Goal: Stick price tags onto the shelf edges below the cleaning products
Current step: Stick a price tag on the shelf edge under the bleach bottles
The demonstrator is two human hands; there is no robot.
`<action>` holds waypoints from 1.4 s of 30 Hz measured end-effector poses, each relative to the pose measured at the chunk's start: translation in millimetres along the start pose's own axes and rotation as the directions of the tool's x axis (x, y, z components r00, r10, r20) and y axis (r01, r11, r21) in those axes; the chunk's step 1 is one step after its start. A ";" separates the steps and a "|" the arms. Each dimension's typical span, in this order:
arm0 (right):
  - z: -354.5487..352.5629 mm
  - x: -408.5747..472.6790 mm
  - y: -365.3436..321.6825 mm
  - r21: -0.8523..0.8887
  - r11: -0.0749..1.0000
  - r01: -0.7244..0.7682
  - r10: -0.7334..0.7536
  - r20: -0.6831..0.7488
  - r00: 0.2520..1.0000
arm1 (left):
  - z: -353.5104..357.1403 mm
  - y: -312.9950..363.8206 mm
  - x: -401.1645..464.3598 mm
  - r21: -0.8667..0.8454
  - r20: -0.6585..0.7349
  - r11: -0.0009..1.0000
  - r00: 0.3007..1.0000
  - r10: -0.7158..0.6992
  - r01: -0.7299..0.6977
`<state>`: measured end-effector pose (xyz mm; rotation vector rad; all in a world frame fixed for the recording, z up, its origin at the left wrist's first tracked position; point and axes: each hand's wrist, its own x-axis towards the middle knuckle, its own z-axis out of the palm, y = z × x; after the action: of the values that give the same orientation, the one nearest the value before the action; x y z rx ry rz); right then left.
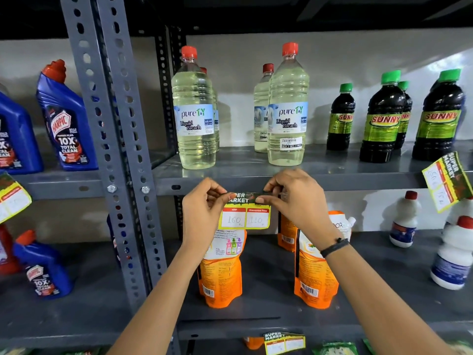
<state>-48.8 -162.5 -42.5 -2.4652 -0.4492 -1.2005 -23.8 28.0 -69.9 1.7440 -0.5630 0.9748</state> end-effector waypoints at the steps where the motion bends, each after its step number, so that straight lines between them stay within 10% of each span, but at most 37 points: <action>1: 0.4 0.2 -0.1 -0.023 1.000 0.011 -0.011 0.004 1.000 | 0.0 0.2 0.7 -0.014 -0.003 1.000 1.000 -0.004 0.003; 16: -2.4 10.5 -6.1 0.049 0.993 -0.109 0.109 -0.004 0.994 | -3.0 10.5 10.8 -0.126 -0.023 0.989 0.996 -0.081 0.077; 27: 4.6 16.1 -9.5 -0.038 0.986 -0.164 0.158 -0.130 0.979 | 10.6 21.4 15.7 0.534 -0.131 0.844 0.981 0.139 -0.049; 42: -12.3 -6.0 8.5 0.278 0.952 -0.126 0.207 -0.285 0.936 | 36.0 36.5 15.1 0.505 -0.033 0.863 0.999 0.043 -0.020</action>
<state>-57.1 -176.3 -41.8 -2.0065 -0.2775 -1.3366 -30.1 -17.8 -43.1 2.1738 -0.3199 1.2617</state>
